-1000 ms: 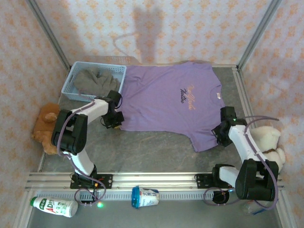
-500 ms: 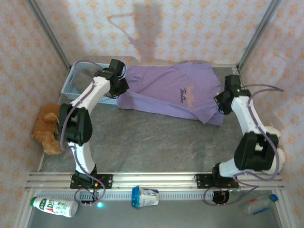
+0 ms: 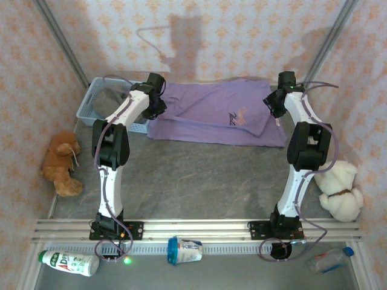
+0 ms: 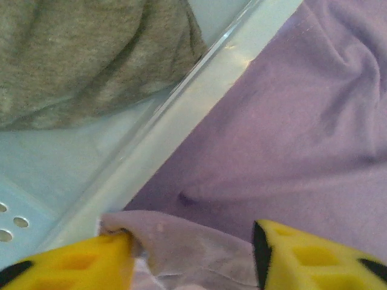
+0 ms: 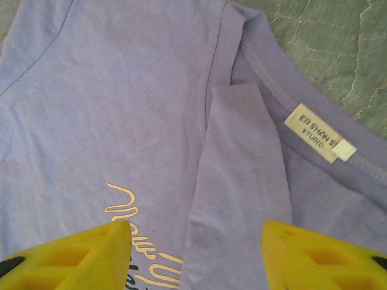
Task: Fold and stack the mixed laundry pile
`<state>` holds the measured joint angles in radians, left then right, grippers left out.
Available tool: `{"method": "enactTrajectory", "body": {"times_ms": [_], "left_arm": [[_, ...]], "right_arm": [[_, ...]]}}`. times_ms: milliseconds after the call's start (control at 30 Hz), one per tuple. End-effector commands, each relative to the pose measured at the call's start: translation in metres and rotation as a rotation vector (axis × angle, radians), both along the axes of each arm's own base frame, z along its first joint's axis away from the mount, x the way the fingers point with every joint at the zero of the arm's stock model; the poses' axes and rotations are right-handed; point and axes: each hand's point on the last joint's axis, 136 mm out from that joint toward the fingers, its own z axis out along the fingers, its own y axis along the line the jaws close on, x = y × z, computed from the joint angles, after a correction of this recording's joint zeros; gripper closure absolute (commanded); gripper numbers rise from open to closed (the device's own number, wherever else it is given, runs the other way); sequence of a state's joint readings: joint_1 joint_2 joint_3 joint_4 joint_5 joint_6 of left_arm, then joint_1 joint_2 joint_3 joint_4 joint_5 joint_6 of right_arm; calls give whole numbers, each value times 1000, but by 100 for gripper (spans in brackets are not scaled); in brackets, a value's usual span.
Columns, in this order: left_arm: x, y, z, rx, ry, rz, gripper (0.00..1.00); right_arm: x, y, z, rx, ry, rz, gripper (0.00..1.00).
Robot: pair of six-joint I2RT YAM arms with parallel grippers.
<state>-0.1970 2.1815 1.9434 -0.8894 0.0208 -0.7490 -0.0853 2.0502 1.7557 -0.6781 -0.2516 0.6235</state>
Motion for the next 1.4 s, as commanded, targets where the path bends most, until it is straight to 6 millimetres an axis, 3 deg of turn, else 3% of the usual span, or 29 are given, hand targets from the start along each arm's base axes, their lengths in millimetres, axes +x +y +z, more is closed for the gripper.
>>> {"method": "enactTrajectory", "body": {"times_ms": [0, 67, 200, 300, 433, 567, 700, 800, 900, 1067, 1233, 1367], "left_arm": [[-9, 15, 10, 63, 16, 39, 40], [-12, 2, 18, 43, -9, -2, 39], [-23, -44, 24, -12, -20, -138, 41], [-31, -80, 16, -46, -3, -229, 44], [-32, -115, -13, -107, 33, -279, 50], [-24, -119, -47, -95, 67, -275, 54], [-22, -107, -73, -42, 108, -274, 58], [-32, -102, -88, -26, 149, -284, 60], [-54, -100, -105, -31, 213, -278, 62], [-112, -105, -124, -67, 308, -275, 63], [-184, -107, -123, -63, 406, -306, 63], [-214, -97, -104, -58, 440, -319, 62]], "right_arm": [[-14, -4, 31, -68, -6, 53, 41], [-36, -3, 25, -75, 50, 62, 42], [-78, 7, 11, -38, 100, 88, 47], [-101, 17, -5, -5, 144, 109, 54], [-111, 35, -34, 37, 207, 139, 69], [-114, 24, -66, 8, 281, 66, 72], [-133, 2, -96, -43, 405, -18, 73], [-150, -9, -110, -57, 459, -47, 73], [-175, -20, -116, -72, 517, -75, 73], [-215, -34, -117, -59, 574, -117, 73], [-265, -41, -110, -51, 636, -122, 73], [-291, -27, -100, -13, 628, -90, 73]]}}
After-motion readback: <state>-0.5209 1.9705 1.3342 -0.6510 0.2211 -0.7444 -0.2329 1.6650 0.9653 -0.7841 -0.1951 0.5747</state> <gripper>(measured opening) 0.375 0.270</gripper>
